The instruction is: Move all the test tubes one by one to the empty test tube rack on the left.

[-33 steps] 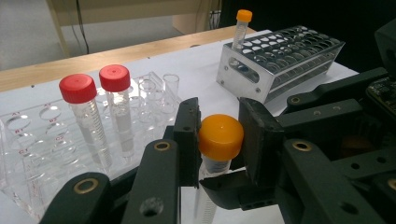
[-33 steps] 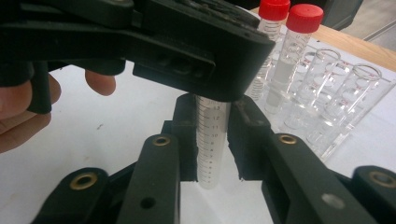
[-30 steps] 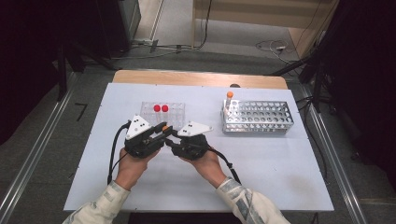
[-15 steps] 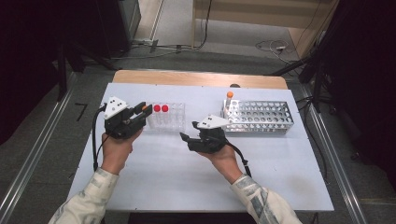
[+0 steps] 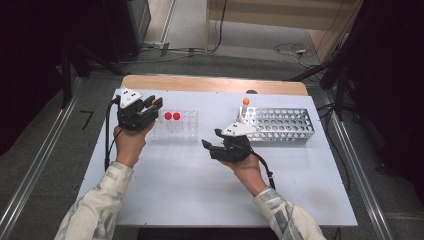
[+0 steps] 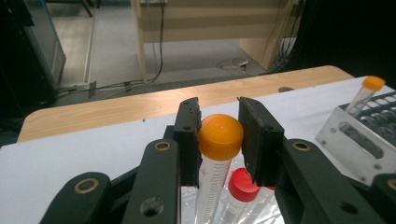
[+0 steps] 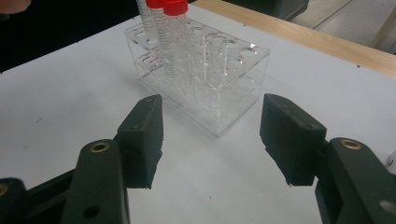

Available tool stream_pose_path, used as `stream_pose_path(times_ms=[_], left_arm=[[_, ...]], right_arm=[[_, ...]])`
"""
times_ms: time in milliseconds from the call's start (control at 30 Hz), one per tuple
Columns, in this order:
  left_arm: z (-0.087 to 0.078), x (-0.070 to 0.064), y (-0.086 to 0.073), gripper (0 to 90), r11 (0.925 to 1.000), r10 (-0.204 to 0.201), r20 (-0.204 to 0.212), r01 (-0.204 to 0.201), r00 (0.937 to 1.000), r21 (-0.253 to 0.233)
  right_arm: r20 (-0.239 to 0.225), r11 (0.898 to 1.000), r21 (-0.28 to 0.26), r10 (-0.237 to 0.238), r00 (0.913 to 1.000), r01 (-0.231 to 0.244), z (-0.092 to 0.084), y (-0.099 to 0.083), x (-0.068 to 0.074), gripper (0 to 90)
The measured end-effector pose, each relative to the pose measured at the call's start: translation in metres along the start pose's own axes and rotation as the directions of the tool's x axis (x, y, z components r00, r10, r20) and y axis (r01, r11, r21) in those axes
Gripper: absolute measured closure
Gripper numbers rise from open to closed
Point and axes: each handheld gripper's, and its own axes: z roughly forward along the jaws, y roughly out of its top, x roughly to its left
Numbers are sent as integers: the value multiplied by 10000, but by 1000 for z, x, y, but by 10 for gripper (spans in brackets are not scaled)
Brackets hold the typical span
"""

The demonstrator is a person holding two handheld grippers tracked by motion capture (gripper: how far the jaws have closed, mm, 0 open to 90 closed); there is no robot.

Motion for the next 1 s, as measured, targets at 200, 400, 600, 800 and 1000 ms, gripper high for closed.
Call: stream_pose_path(times_ms=[200, 400, 600, 800, 1000], left_arm=[[3, -1, -5, 696, 10000, -22, -4, 22, 10000, 92], [7, -1, -16, 694, 9995, -116, 8, 116, 9999, 288], [8, 0, -19, 658, 9993, -209, 93, 206, 9997, 315], [6, 0, -18, 625, 9993, -282, 166, 278, 9995, 249], [-3, -2, -21, 485, 9983, -562, 410, 555, 9976, 192]], right_arm=[[55, 9999, -24, 110, 9999, -110, -2, 0, -2, 384], [43, 10000, -7, 63, 10000, -63, -2, -1, -2, 385], [27, 10000, 24, 34, 10000, -34, -1, -1, -1, 387], [92, 10000, 8, 81, 9999, -81, -2, -1, -3, 388], [451, 9990, -212, 393, 9982, -384, -6, 0, -13, 398]])
